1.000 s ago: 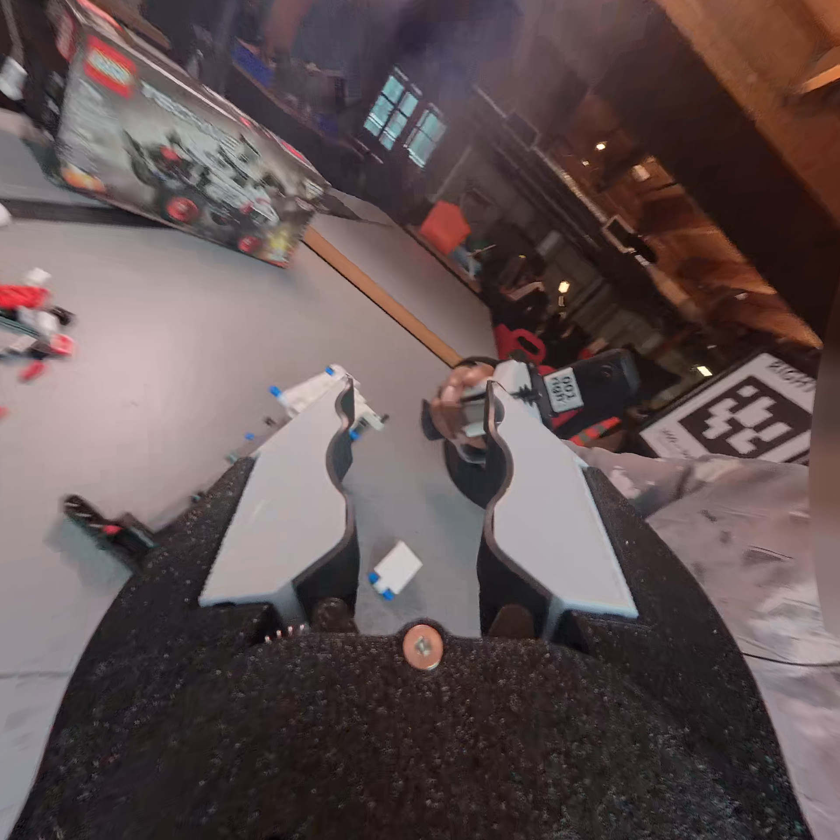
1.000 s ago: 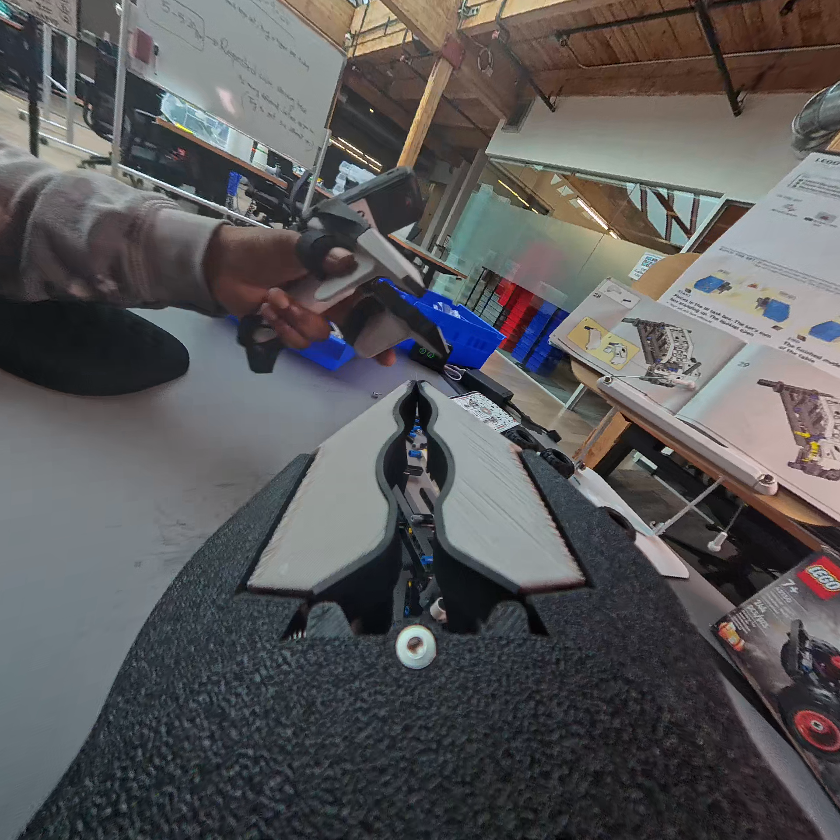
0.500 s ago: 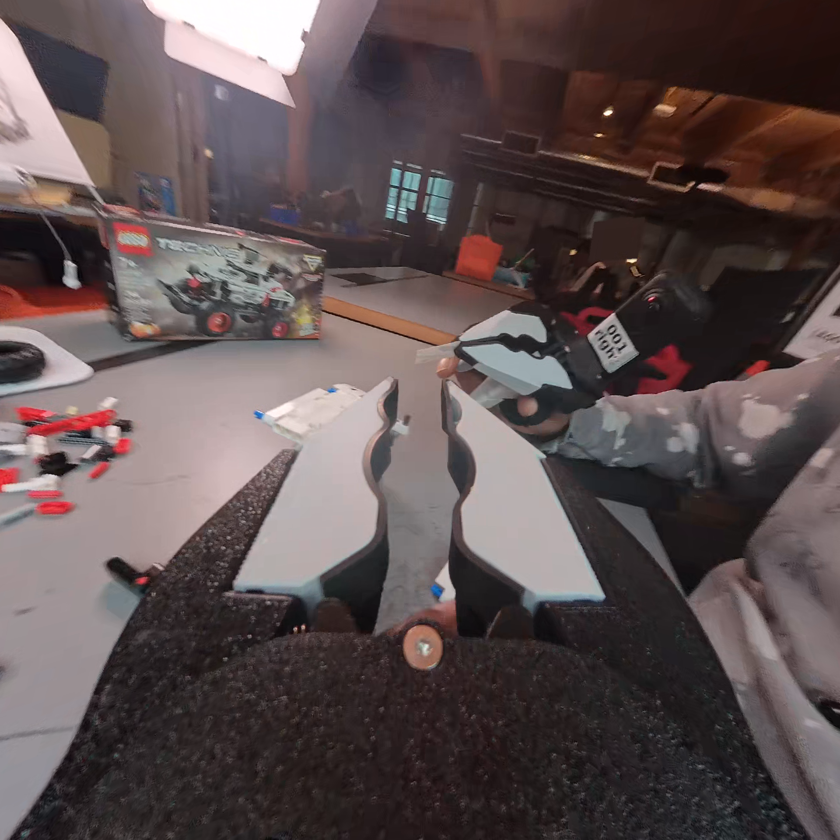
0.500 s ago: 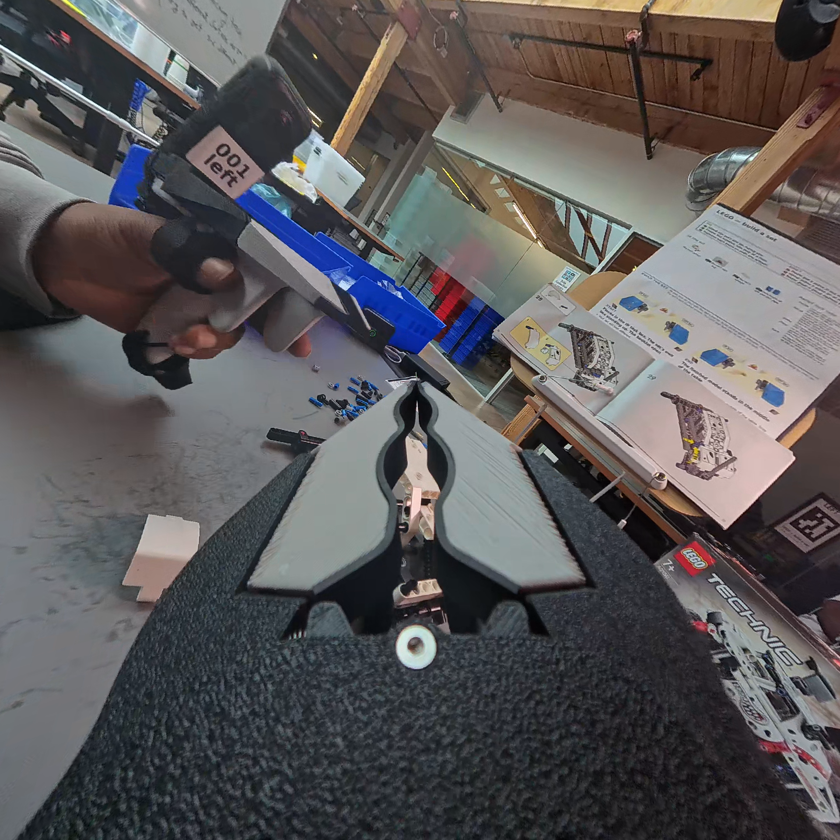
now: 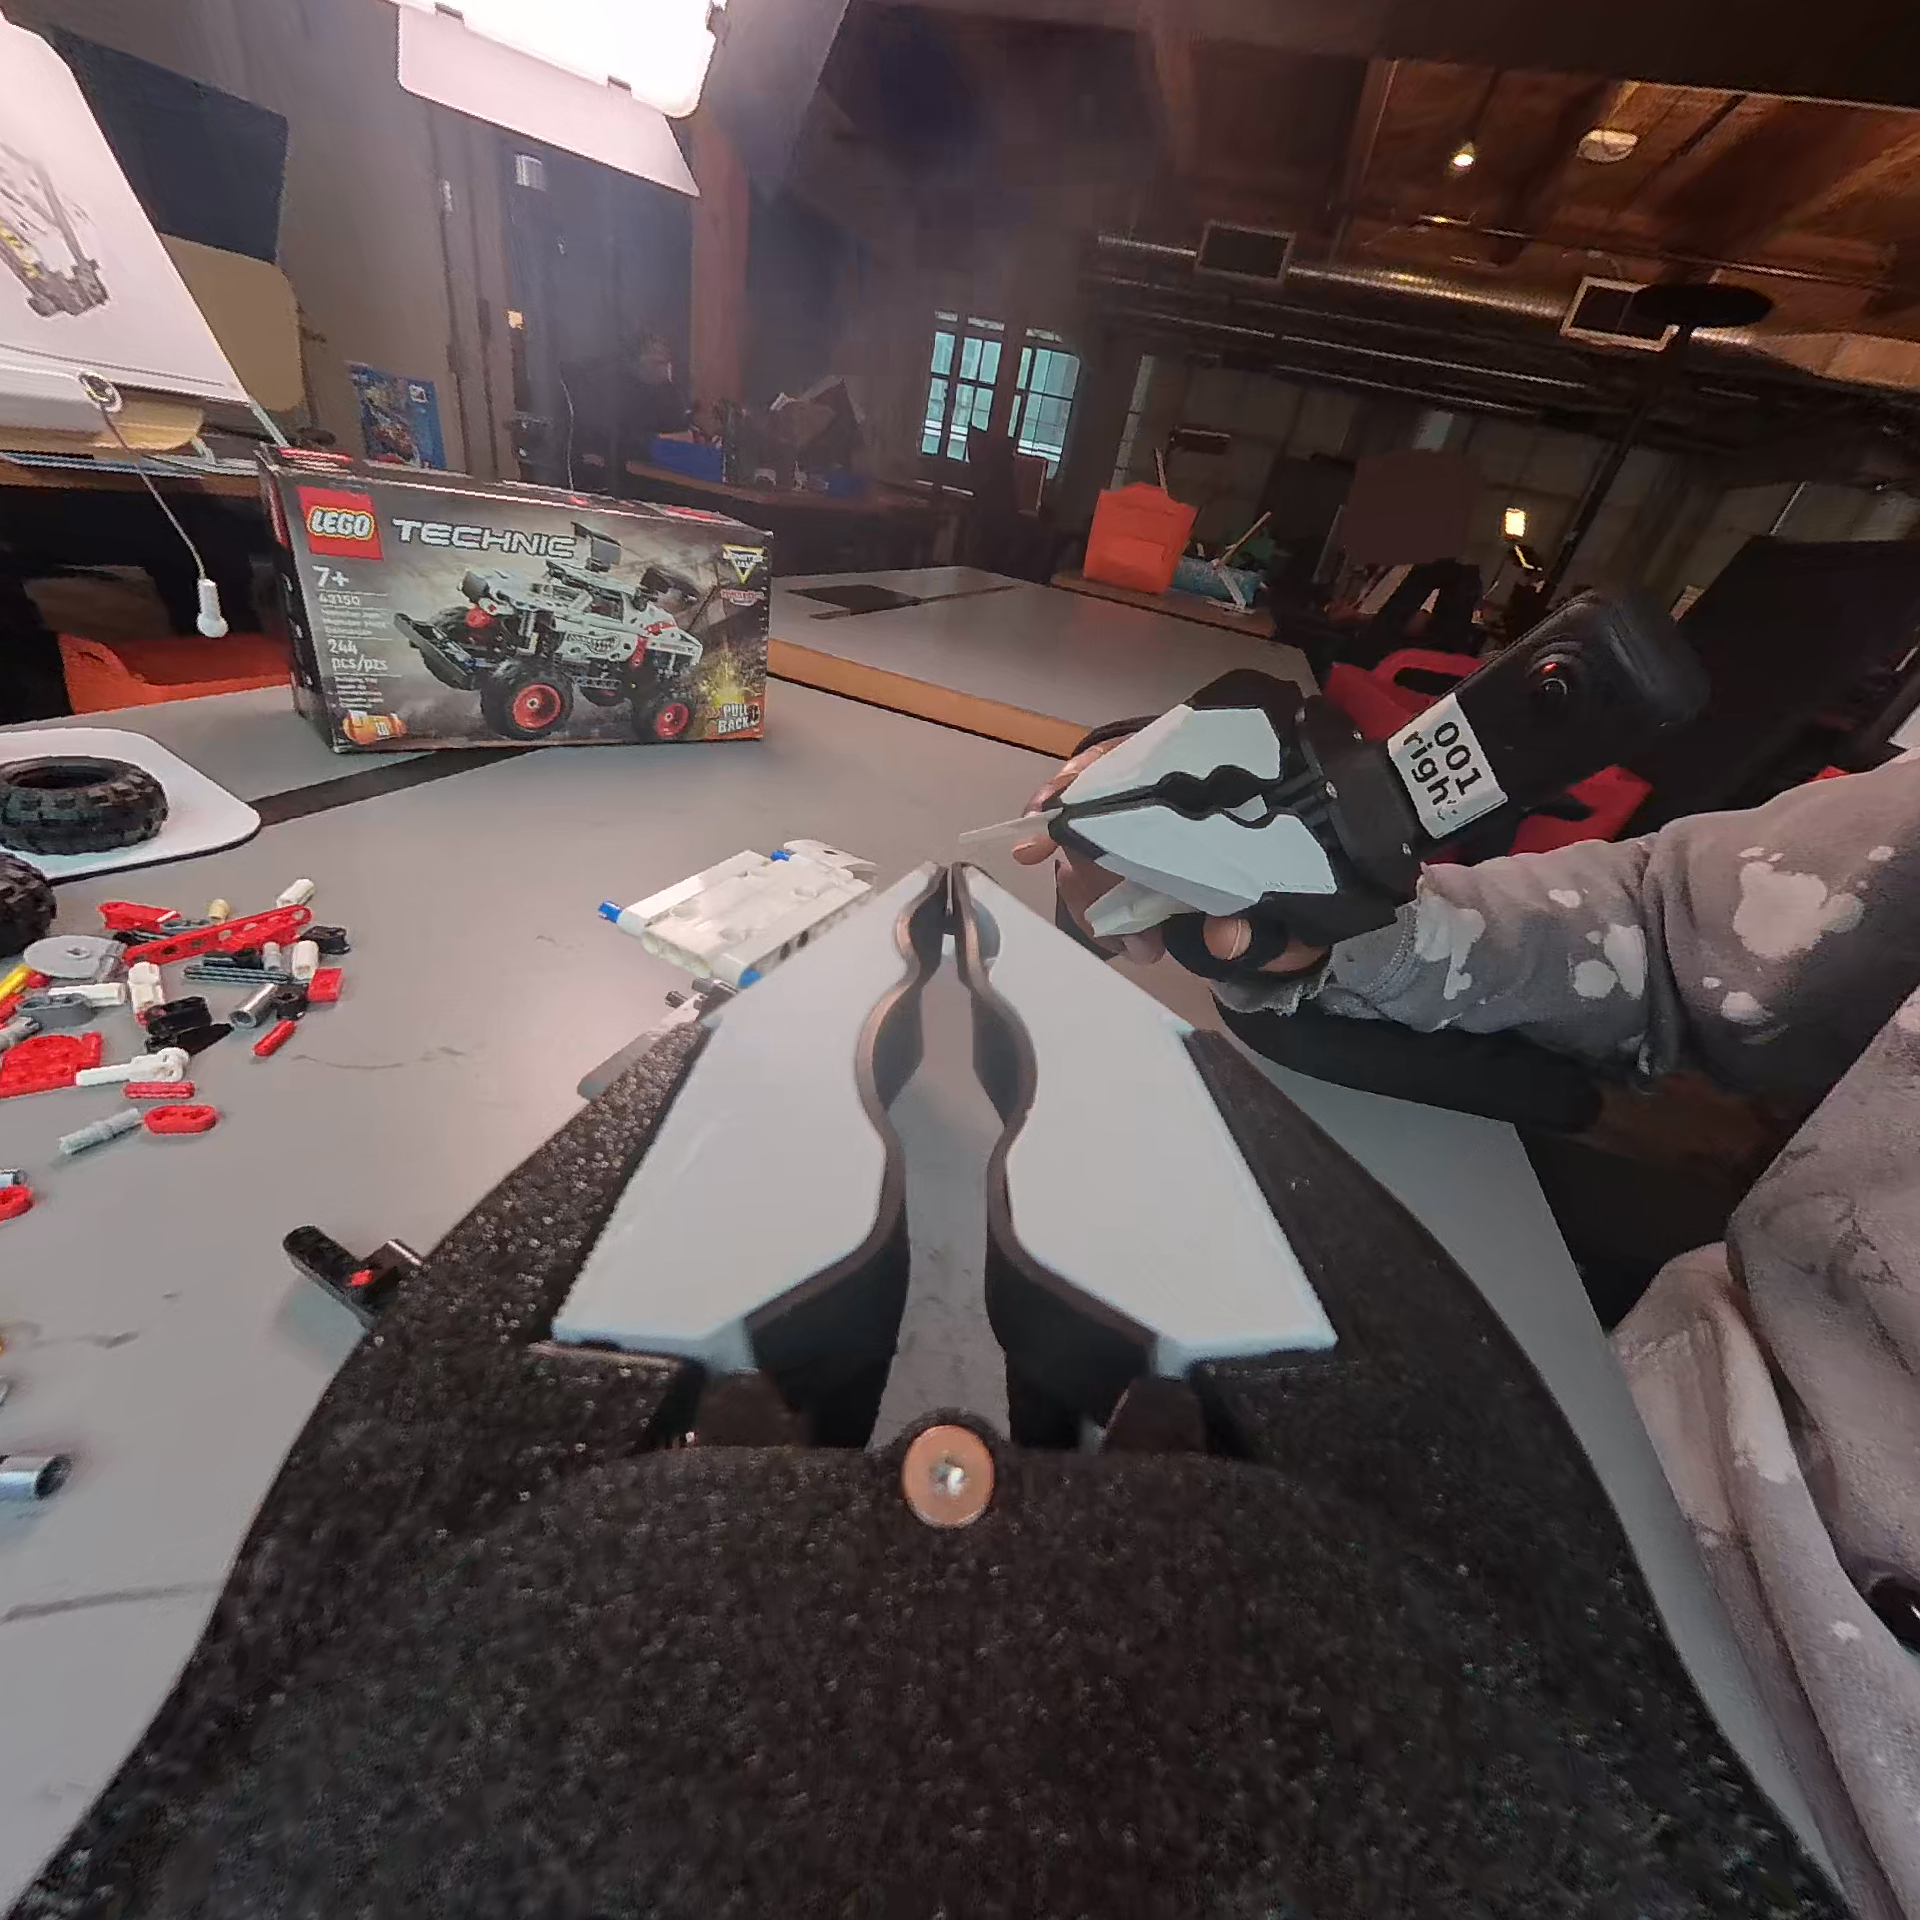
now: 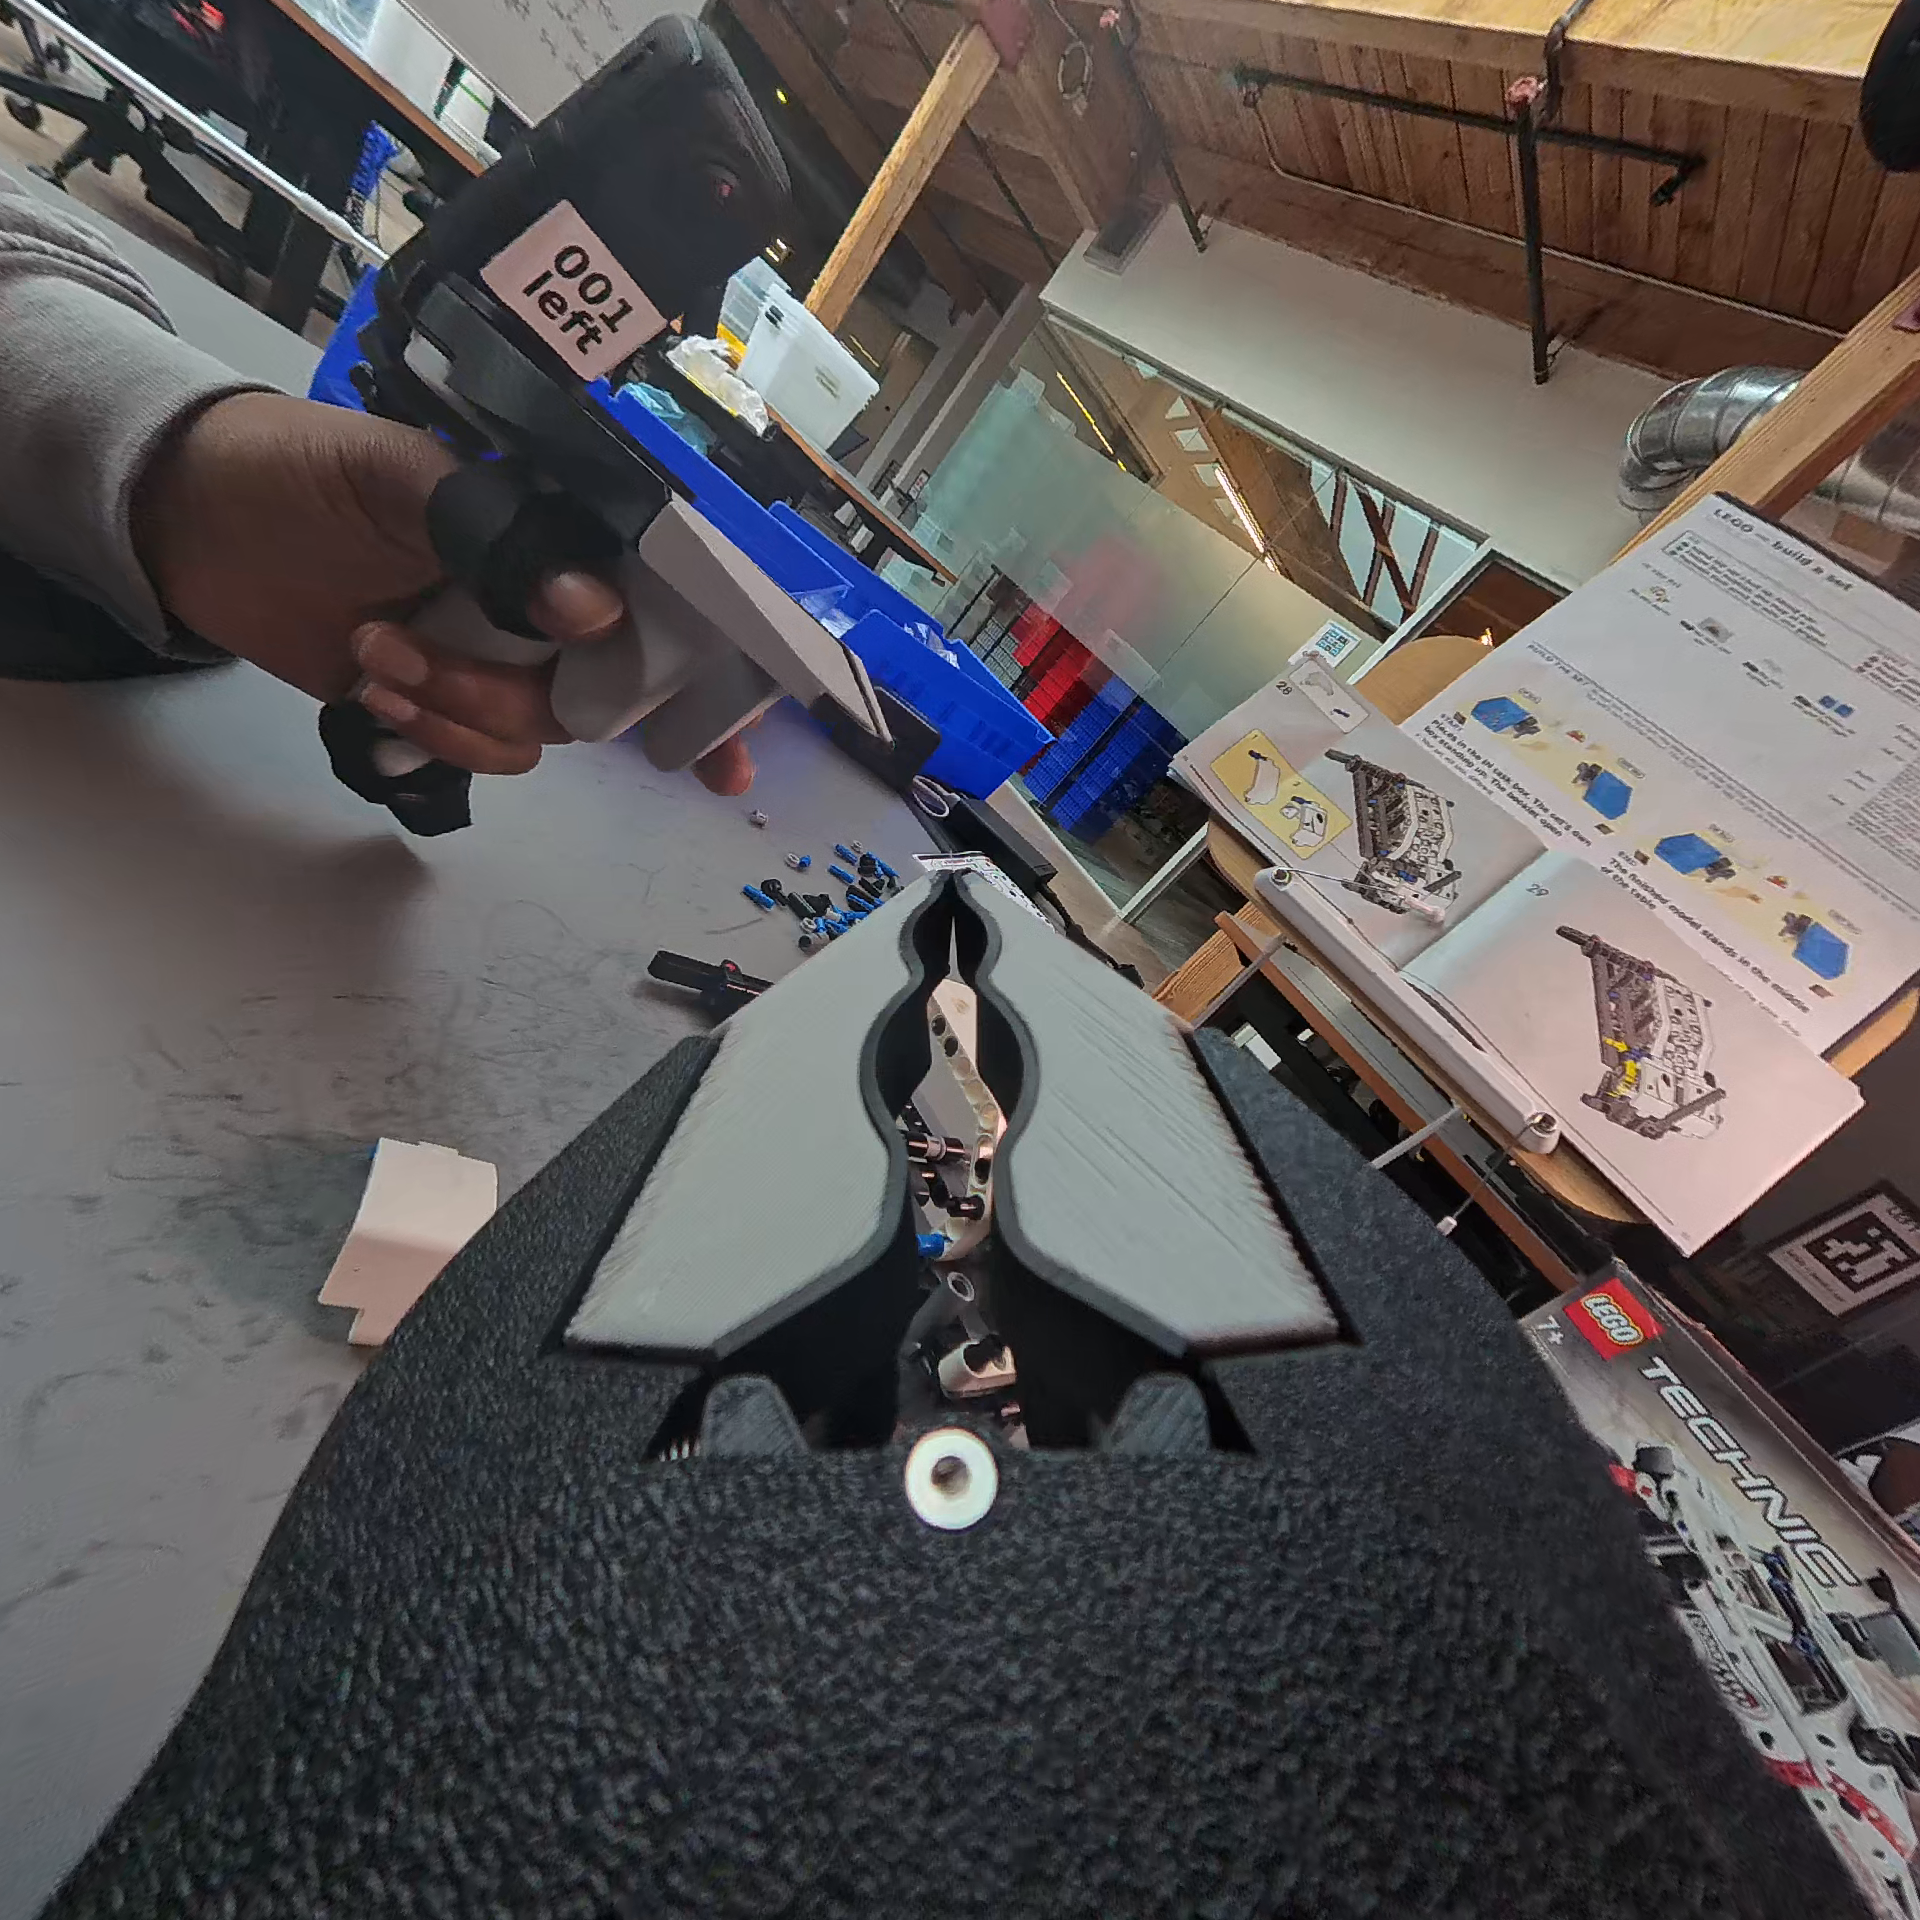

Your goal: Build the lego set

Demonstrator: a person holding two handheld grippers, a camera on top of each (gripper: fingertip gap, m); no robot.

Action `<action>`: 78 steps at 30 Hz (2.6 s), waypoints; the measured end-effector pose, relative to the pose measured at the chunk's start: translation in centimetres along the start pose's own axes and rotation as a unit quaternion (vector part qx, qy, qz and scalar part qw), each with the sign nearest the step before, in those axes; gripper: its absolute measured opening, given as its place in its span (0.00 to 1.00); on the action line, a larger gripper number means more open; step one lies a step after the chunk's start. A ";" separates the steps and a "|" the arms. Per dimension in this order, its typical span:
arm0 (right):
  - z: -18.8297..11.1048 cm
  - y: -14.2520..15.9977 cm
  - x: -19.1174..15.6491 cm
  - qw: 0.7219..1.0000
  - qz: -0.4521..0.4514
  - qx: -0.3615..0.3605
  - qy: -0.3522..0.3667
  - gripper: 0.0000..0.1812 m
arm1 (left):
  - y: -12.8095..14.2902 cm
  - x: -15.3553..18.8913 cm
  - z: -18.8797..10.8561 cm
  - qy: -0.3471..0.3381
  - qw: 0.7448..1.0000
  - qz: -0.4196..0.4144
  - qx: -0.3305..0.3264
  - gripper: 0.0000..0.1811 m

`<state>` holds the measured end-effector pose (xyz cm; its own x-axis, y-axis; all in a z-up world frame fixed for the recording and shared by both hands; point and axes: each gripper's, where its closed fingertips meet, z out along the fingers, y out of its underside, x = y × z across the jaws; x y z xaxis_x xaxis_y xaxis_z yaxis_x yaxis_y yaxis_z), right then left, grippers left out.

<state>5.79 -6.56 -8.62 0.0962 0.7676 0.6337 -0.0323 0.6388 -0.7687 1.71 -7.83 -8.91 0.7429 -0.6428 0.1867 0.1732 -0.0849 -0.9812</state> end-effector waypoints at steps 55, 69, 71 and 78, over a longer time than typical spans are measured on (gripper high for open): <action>0.0 -2.1 -4.5 0.937 -0.347 0.025 0.024 0.00 | 1.1 3.7 0.7 0.229 0.904 -0.362 -0.004 0.06; 0.5 -1.3 -4.8 0.937 -0.348 0.012 0.013 0.00 | 1.3 3.2 0.9 0.190 0.925 -0.328 -0.012 0.00; 0.6 -1.0 -5.1 0.946 -0.323 0.008 0.000 0.00 | 1.7 3.0 1.1 0.159 0.943 -0.289 -0.032 0.00; 0.6 -1.8 -6.0 0.990 0.024 0.006 -0.136 0.13 | 3.6 1.5 0.3 0.075 0.985 -0.078 -0.136 0.00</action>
<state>4.67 -12.34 -10.99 -0.1770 0.7823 0.5972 -0.0414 0.6003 -0.7987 3.63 -8.82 -12.17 0.6142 -0.7086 0.3473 0.0835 -0.3793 -0.9215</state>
